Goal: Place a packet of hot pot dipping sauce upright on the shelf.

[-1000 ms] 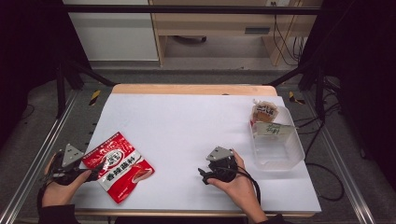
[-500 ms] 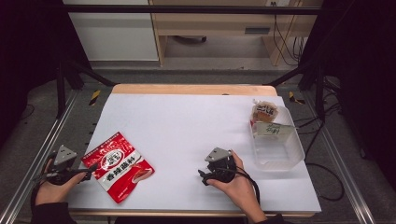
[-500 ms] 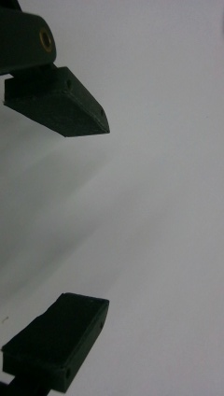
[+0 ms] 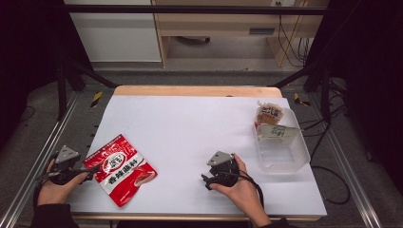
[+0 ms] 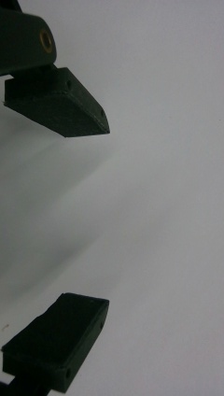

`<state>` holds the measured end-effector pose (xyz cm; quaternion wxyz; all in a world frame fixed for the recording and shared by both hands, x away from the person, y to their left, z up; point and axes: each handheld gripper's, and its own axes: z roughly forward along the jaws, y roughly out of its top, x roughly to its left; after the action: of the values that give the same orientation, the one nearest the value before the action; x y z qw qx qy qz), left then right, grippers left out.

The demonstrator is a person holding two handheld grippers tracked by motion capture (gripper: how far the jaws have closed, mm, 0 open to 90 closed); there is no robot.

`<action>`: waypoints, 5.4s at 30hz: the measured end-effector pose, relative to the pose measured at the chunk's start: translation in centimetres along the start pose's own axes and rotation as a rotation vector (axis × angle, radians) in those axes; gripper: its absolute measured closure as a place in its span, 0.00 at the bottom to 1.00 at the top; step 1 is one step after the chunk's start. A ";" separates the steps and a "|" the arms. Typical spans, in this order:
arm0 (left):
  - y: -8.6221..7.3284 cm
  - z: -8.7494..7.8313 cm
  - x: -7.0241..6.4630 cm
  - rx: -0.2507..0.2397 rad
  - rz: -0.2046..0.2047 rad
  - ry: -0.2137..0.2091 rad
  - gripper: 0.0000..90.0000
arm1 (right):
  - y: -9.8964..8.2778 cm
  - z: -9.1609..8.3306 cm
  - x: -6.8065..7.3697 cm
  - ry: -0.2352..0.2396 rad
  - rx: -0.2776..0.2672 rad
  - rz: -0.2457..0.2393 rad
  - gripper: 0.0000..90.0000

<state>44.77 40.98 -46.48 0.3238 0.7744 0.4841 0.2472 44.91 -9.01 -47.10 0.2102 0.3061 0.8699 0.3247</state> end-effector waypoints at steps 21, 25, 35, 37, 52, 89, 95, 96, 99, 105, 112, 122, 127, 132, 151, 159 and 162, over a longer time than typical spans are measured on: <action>0.1 0.6 -0.2 0.012 -0.005 -0.053 0.18 | 0.0 0.2 0.2 0.007 0.006 -0.010 0.16; 0.2 0.3 -0.3 0.010 0.004 -0.061 0.21 | 0.0 0.2 0.2 0.007 0.006 -0.008 0.16; 0.4 -0.9 -0.7 -0.020 -0.048 -0.141 0.32 | 0.0 0.2 0.1 0.005 0.010 -0.011 0.16; 0.5 -1.0 -0.7 -0.034 -0.070 -0.158 0.33 | -0.1 0.2 0.1 0.002 0.010 -0.011 0.16; 0.4 -0.2 -0.2 0.035 -0.076 -0.113 0.71 | 0.0 0.3 0.2 0.003 0.015 -0.015 0.16; 6.2 -1.7 -5.4 -0.079 0.138 -0.131 1.00 | 0.2 0.0 -0.1 0.013 0.005 -0.006 0.17; 9.3 -1.4 -7.6 -0.092 0.231 -0.163 1.00 | 1.5 -1.0 -0.4 0.001 -0.011 -0.028 0.18; 9.6 -1.4 -7.8 -0.097 0.238 -0.168 1.00 | 1.8 -1.2 -0.6 0.000 -0.018 -0.032 0.18; 10.8 -1.4 -8.9 -0.112 0.271 -0.182 1.00 | 2.4 -1.7 -0.9 -0.008 -0.014 -0.046 0.19; 12.4 -0.8 -10.5 -0.116 0.328 -0.207 1.00 | 3.5 -2.6 -1.4 -0.015 -0.025 -0.052 0.21; 13.2 0.6 -12.0 -0.124 0.356 -0.244 1.00 | 4.8 -3.1 -1.8 -0.015 -0.024 -0.068 0.22; 13.7 0.6 -13.3 -0.149 0.383 -0.267 1.00 | 6.7 -4.0 -2.0 -0.001 -0.023 -0.094 0.23; 14.0 0.2 -13.6 -0.163 0.385 -0.277 1.00 | 7.3 -4.2 -1.8 0.006 -0.017 -0.109 0.23; 14.2 0.2 -14.2 -0.166 0.394 -0.284 1.00 | 8.1 -4.4 -1.7 0.022 -0.025 -0.112 0.24; 14.4 -0.3 -14.8 -0.181 0.410 -0.283 1.00 | 10.5 -2.9 -0.1 0.095 -0.010 -0.154 0.30; 14.3 -0.4 -14.7 -0.188 0.402 -0.288 1.00 | 11.8 -0.8 0.6 0.139 0.015 -0.174 0.45; 14.3 -0.4 -14.6 -0.185 0.404 -0.288 1.00 | 12.1 0.1 0.7 0.163 0.023 -0.173 0.52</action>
<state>46.96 23.22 -36.66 0.4031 0.8495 0.2440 0.2372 49.24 -1.22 -38.87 0.1626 0.2051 0.9108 0.3192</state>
